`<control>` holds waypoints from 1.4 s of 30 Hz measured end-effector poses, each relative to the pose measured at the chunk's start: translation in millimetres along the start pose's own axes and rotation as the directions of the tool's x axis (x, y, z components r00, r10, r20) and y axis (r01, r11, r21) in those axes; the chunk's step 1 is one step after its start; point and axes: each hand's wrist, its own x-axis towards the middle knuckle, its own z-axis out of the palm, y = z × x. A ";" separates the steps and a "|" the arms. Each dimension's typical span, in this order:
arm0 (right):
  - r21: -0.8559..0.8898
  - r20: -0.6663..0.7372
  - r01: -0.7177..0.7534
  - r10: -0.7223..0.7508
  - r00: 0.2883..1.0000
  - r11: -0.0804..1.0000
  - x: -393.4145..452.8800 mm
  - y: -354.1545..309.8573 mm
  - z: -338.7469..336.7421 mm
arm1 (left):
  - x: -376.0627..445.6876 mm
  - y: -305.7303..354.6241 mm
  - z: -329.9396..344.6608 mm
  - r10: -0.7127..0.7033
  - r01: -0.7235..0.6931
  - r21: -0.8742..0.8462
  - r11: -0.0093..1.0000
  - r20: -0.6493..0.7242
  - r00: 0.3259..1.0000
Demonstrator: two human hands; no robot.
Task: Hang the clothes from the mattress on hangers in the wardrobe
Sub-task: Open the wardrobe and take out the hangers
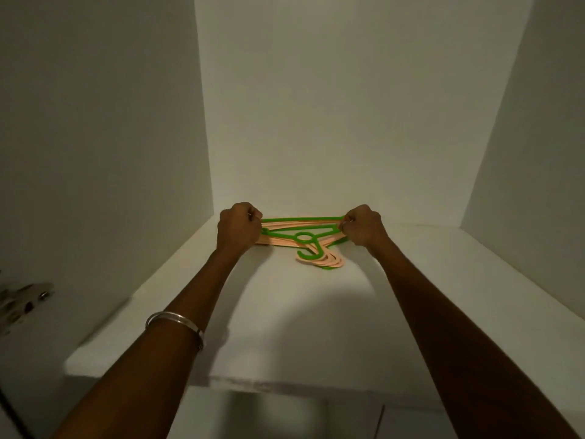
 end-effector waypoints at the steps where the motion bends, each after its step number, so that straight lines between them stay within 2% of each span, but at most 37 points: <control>1: -0.017 0.000 -0.011 0.011 1.000 1.000 15.5 1.5 2.8 | 16.2 -4.1 7.3 0.026 -0.026 0.049 0.998 0.008 1.000; 5: -0.108 -0.042 -0.055 0.050 0.998 0.993 62.6 11.4 15.7 | 72.2 -15.6 35.8 0.143 -0.165 0.203 0.965 0.116 0.983; 7: -0.187 -0.068 -0.061 0.049 0.996 0.980 84.6 18.3 26.3 | 103.2 -22.7 54.8 0.181 -0.250 0.269 0.930 0.259 0.949; 10: -0.324 -0.071 -0.074 0.053 0.996 0.943 107.4 26.6 35.2 | 138.2 -34.0 81.0 0.106 -0.367 0.386 0.847 0.553 0.826; 12: -0.366 -0.053 -0.095 0.081 0.995 0.926 119.0 31.0 37.9 | 150.0 -40.7 97.7 0.015 -0.380 0.398 0.835 0.673 0.739; 14: -0.404 -0.029 -0.103 0.100 0.995 0.909 127.2 36.1 40.5 | 154.3 -43.5 113.3 -0.004 -0.446 0.435 0.783 0.720 0.694; 16: -0.409 -0.039 -0.115 0.109 0.993 0.905 131.9 41.4 43.1 | 156.1 -43.4 125.2 0.039 -0.528 0.461 0.714 0.726 0.686; 18: -0.388 -0.074 -0.132 0.112 0.991 0.912 132.1 43.4 44.6 | 161.9 -43.6 131.8 0.067 -0.554 0.447 0.702 0.734 0.676; 25: -0.214 -0.225 -0.161 0.112 0.968 0.963 124.3 46.4 33.7 | 169.7 -41.3 125.2 0.035 -0.568 0.325 0.756 0.846 0.531; 28: -0.012 -0.321 -0.222 0.207 0.924 0.975 116.5 51.7 25.5 | 164.0 -33.2 120.2 0.026 -0.441 0.236 0.866 0.859 0.511; 31: 0.279 -0.392 -0.301 0.394 0.831 0.912 100.5 58.7 13.9 | 162.0 -16.1 111.7 0.082 -0.343 0.132 0.930 0.835 0.544; 34: 0.464 -0.337 -0.348 0.526 0.781 0.815 73.7 61.7 -4.6 | 157.8 8.4 101.1 0.157 -0.298 0.025 0.954 0.806 0.571; 36: 0.615 -0.216 -0.354 0.583 0.783 0.704 39.6 55.9 -25.0 | 148.0 30.5 95.4 0.213 -0.245 -0.084 0.966 0.792 0.572; 39: 0.695 0.081 -0.405 0.495 0.865 0.594 -23.7 36.1 -52.3 | 125.9 71.3 89.6 0.327 -0.258 -0.216 0.942 0.764 0.556; 41: 0.727 0.157 -0.372 0.388 0.908 0.577 -64.9 29.2 -66.3 | 102.6 103.5 87.3 0.391 -0.276 -0.283 0.918 0.760 0.519; 42: 0.745 0.139 -0.343 0.369 0.919 0.572 -87.3 27.0 -76.5 | 87.4 120.7 86.2 0.423 -0.287 -0.317 0.904 0.760 0.493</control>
